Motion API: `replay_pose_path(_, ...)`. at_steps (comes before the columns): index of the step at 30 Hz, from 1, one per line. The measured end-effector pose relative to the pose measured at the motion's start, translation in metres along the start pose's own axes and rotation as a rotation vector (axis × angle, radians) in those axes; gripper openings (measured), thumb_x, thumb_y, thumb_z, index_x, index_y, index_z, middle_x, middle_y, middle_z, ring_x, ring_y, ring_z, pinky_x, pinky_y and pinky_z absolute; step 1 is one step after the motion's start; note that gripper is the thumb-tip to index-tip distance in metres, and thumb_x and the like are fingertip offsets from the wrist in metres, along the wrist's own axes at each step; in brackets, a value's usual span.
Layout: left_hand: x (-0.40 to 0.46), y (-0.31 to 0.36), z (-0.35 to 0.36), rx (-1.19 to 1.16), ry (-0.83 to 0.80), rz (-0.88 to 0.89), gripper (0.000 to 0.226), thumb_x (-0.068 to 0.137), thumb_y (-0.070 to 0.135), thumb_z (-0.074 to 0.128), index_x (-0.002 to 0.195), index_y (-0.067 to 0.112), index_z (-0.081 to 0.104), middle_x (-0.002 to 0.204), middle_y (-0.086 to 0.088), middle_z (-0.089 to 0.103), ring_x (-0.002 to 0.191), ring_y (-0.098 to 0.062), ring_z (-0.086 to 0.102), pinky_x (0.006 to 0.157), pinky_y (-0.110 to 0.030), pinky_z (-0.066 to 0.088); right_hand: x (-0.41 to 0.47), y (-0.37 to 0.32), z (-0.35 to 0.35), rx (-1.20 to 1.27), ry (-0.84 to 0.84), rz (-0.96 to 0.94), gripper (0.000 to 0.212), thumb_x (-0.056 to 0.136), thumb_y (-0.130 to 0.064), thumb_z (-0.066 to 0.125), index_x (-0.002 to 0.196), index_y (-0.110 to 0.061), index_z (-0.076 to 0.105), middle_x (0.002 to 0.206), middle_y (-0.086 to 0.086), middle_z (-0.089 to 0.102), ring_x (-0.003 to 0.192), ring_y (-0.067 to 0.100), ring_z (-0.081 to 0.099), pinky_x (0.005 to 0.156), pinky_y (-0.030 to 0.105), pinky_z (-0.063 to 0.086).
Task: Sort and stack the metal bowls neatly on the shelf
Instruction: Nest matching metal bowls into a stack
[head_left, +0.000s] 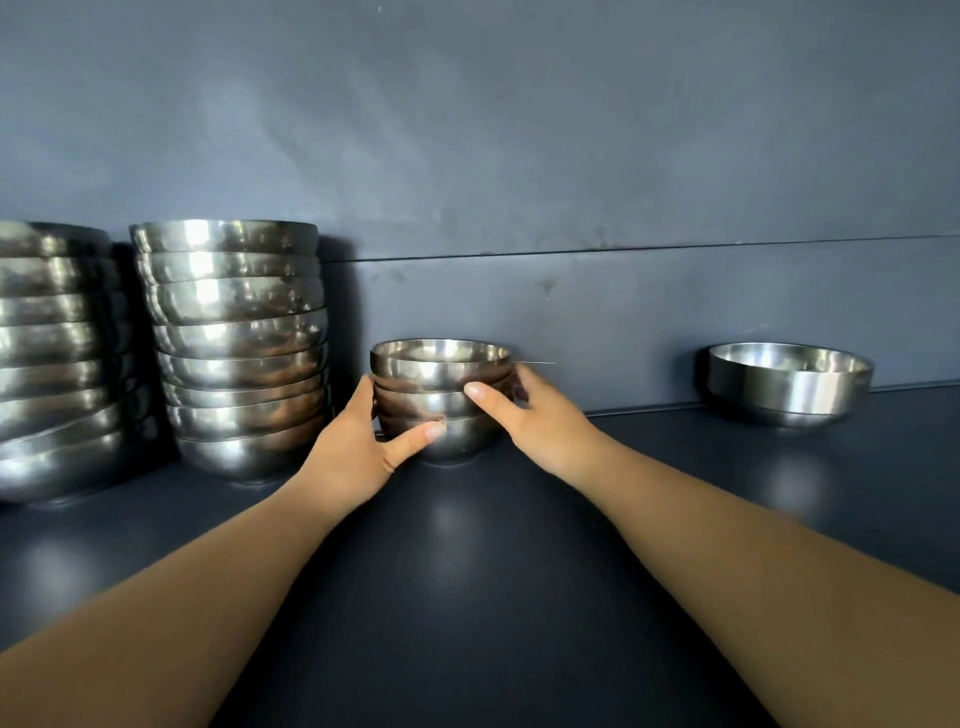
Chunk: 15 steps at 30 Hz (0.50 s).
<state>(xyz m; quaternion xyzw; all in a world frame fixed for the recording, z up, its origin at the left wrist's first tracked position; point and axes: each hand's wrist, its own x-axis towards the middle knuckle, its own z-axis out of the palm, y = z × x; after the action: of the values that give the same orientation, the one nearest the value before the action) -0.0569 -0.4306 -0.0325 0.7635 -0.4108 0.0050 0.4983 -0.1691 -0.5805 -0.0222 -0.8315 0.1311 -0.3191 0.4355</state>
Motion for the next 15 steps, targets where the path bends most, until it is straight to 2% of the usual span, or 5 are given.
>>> replay_pose_path(4, -0.011, 0.016, 0.001, 0.062, 0.019, -0.186, 0.054, 0.077, 0.051, 0.063, 0.111, 0.011, 0.053, 0.107, 0.004, 0.061, 0.105, -0.013, 0.052, 0.093, -0.028, 0.037, -0.019, 0.002, -0.043, -0.088, 0.063, 0.121, 0.065, 0.082, -0.055, 0.053, 0.131, -0.012, 0.048, 0.136, 0.003, 0.05, 0.128, 0.019, 0.043, 0.098, 0.023, 0.03)
replay_pose_path(7, -0.037, 0.037, 0.006, 0.111, 0.0, -0.232, 0.024, 0.083, 0.051, 0.055, 0.092, 0.03, 0.049, 0.08, 0.015, 0.052, 0.085, -0.009, 0.046, 0.082, -0.024, 0.029, -0.04, 0.011, -0.093, -0.153, 0.082, 0.172, 0.049, 0.082, -0.048, 0.057, 0.09, -0.001, 0.066, 0.091, 0.013, 0.068, 0.089, 0.025, 0.063, 0.082, 0.031, 0.047)
replay_pose_path(8, -0.049, 0.043, 0.009, 0.113, -0.023, -0.228, 0.021, 0.084, 0.052, 0.054, 0.094, 0.034, 0.051, 0.087, 0.015, 0.057, 0.087, -0.01, 0.05, 0.082, -0.024, 0.028, -0.048, 0.015, -0.111, -0.14, 0.08, 0.192, 0.045, 0.082, -0.045, 0.059, 0.084, 0.0, 0.066, 0.081, 0.012, 0.068, 0.077, 0.023, 0.063, 0.078, 0.032, 0.05)
replay_pose_path(11, -0.074, 0.066, 0.033, 0.127, -0.029, -0.207, 0.06, 0.081, 0.057, 0.052, 0.13, 0.024, 0.047, 0.13, 0.004, 0.054, 0.122, -0.019, 0.048, 0.089, -0.024, 0.029, -0.067, 0.031, -0.167, -0.177, 0.102, 0.237, 0.032, 0.082, -0.04, 0.061, 0.072, -0.009, 0.063, 0.067, 0.002, 0.064, 0.061, 0.014, 0.059, 0.066, 0.026, 0.051)
replay_pose_path(15, -0.061, 0.111, 0.104, 0.108, -0.064, -0.161, 0.067, 0.084, 0.055, 0.051, 0.137, 0.016, 0.04, 0.139, -0.002, 0.049, 0.127, -0.021, 0.045, 0.094, -0.024, 0.033, -0.086, 0.061, -0.228, -0.245, 0.152, 0.355, 0.034, 0.082, -0.041, 0.061, 0.068, -0.01, 0.06, 0.071, 0.004, 0.061, 0.062, 0.015, 0.054, 0.061, 0.025, 0.047)
